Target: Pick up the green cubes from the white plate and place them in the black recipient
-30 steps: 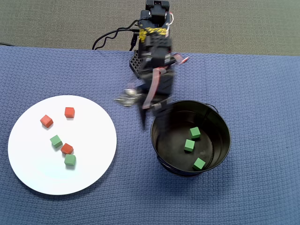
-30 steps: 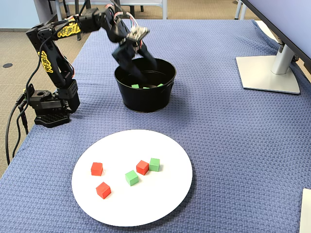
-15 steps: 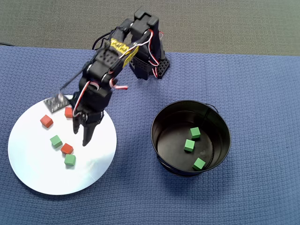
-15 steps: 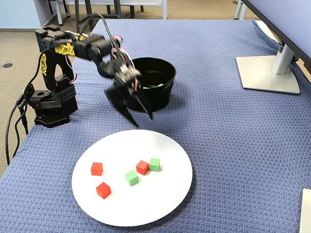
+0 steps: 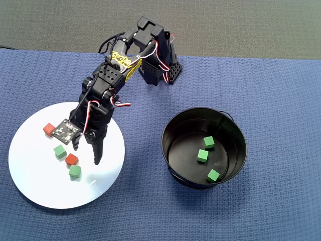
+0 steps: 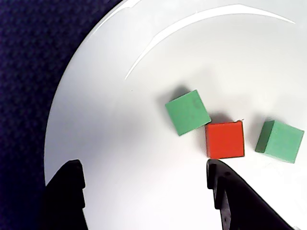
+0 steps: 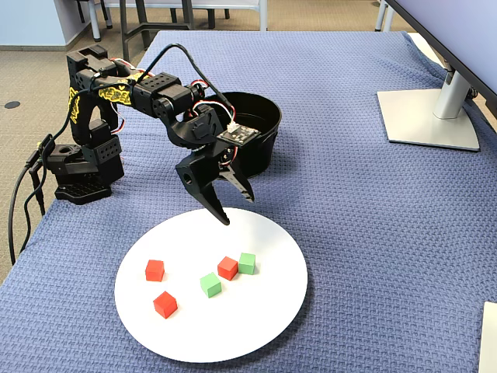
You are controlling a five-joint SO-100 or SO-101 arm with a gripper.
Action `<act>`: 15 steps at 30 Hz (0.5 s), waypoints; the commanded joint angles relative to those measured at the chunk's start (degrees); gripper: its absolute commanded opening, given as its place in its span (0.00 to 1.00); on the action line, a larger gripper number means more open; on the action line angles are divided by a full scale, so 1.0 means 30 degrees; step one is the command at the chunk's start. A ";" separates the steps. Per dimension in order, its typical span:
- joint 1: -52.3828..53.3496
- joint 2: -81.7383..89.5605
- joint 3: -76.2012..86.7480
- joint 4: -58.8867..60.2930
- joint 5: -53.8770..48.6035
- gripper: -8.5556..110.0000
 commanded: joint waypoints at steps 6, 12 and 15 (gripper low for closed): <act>0.1055 -0.1406 -0.3340 0.1143 -0.0645 0.29; 0.1318 -0.3135 -0.5947 0.2402 -0.1494 0.28; 0.1230 -0.3633 -0.6914 0.3135 -0.2021 0.28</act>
